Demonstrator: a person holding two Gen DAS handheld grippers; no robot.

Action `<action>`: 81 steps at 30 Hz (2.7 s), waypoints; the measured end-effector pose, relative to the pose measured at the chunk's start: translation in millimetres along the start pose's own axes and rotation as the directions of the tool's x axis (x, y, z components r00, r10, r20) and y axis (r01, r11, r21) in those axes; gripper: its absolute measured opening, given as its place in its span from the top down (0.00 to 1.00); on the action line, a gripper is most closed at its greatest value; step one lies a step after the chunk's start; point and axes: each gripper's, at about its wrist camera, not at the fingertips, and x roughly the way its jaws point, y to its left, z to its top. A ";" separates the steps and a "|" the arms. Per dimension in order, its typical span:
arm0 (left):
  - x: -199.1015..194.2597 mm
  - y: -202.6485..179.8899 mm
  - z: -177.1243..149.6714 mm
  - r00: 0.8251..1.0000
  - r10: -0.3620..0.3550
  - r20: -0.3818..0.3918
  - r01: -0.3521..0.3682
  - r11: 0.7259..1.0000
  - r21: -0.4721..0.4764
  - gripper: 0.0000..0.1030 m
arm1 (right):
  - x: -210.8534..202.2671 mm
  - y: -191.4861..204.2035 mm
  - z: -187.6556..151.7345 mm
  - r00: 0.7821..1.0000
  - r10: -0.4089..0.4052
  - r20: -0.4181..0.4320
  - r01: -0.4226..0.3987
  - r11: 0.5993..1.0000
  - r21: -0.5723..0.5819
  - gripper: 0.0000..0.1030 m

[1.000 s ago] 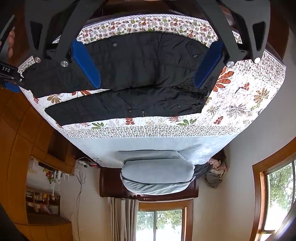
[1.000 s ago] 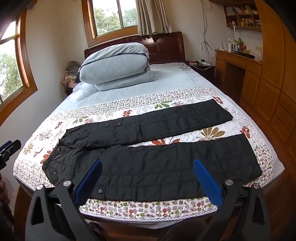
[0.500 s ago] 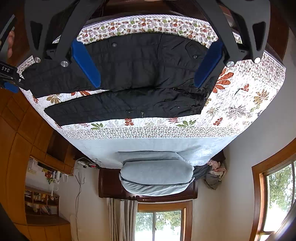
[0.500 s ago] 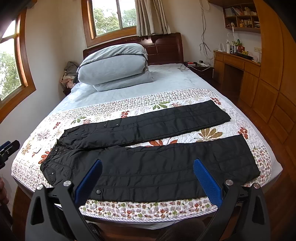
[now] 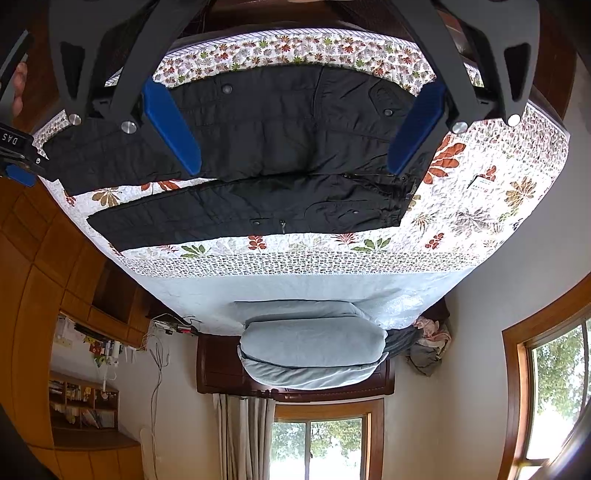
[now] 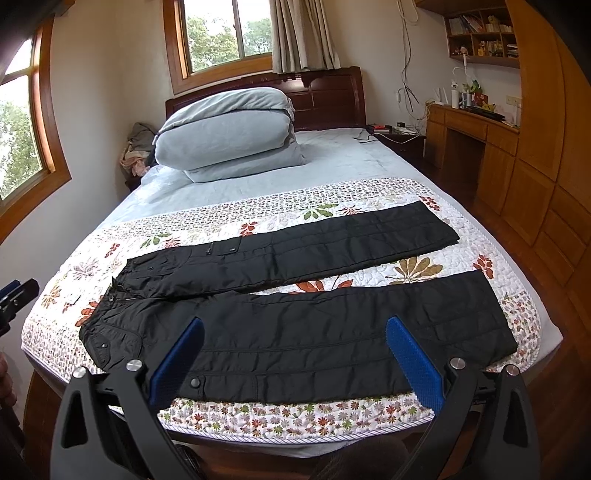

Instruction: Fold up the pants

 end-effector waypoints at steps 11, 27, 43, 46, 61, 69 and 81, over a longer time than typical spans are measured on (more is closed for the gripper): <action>0.1 0.8 0.9 1.000 0.000 -0.001 0.000 1.000 0.000 0.02 | -1.3 0.9 -0.1 1.000 -0.001 0.002 0.001 1.000 0.002 0.03; 0.6 -0.4 0.0 1.000 -0.001 0.000 0.001 1.000 0.004 0.02 | -1.8 1.0 1.0 1.000 0.002 0.000 -0.002 1.000 0.005 0.03; 0.5 -0.1 0.4 1.000 -0.001 0.000 0.001 1.000 0.004 0.02 | -1.5 2.9 0.8 1.000 0.007 -0.002 -0.007 1.000 0.001 0.03; 0.2 -0.6 0.9 1.000 -0.001 0.000 0.001 1.000 0.005 0.02 | -0.9 2.7 0.7 1.000 0.009 -0.003 -0.009 1.000 0.000 0.03; 5.3 0.0 0.9 1.000 -0.004 -0.019 0.004 1.000 0.001 0.02 | 4.6 0.4 -0.6 0.999 0.025 -0.019 -0.025 1.000 0.005 0.03; 30.6 25.3 11.4 0.989 -0.128 -0.074 0.121 0.988 -0.093 0.02 | 4.9 -20.9 25.7 0.999 -0.034 0.014 0.034 0.999 -0.029 0.03; 190.0 123.3 80.4 0.880 -0.256 -0.399 0.143 0.946 -0.292 0.02 | 137.5 -124.5 159.1 0.970 0.056 -0.236 -0.043 0.997 0.062 0.03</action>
